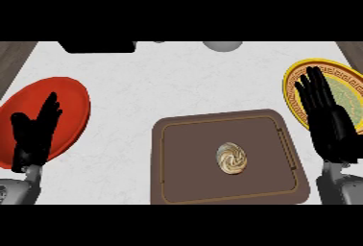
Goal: Pick the cupcake from the tray and place it in the plate
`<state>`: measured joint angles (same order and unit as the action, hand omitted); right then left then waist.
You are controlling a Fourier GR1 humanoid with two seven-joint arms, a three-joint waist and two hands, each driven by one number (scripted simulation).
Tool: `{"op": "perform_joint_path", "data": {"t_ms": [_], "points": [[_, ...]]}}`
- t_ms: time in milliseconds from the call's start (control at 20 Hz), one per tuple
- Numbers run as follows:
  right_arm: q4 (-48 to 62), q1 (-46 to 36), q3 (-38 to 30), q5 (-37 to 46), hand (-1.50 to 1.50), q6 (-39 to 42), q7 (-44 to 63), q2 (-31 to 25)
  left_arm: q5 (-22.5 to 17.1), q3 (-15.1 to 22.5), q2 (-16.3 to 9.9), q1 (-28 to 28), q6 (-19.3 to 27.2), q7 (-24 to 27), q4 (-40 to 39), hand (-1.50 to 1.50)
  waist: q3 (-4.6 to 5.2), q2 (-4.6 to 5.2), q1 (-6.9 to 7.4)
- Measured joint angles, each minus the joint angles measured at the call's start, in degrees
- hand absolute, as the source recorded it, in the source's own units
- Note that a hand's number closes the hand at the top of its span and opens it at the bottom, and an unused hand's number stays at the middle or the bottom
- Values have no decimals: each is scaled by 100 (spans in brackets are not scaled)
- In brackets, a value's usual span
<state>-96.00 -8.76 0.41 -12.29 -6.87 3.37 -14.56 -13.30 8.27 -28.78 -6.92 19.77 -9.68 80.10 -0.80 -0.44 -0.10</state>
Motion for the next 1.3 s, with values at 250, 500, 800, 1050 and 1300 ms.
{"op": "perform_joint_path", "data": {"t_ms": [250, 500, 800, 1050, 1300], "points": [[-408, -309, -416, 60, 150, -63, 299, -414, -167, 125, 337, 257, -276, -21, 57, 0, 56, 20, -8], [-253, -106, -729, 1285, -150, -660, 401, -1132, -405, 374, 784, 397, -483, 30, 205, 0, 87, 30, -114], [-784, 881, -836, 1653, -150, -1409, -422, -460, -456, 488, 1093, 543, -637, 136, 289, 0, 54, 7, -78], [-1500, 1489, -635, 1982, -150, -1262, -229, -458, -401, 501, 1223, 524, -737, 2, 278, 0, 56, 9, -48], [-1935, 1845, -314, 2352, -150, -434, 706, -1255, -371, 541, 1301, 632, -810, 150, 282, 0, 63, 3, -35]]}}
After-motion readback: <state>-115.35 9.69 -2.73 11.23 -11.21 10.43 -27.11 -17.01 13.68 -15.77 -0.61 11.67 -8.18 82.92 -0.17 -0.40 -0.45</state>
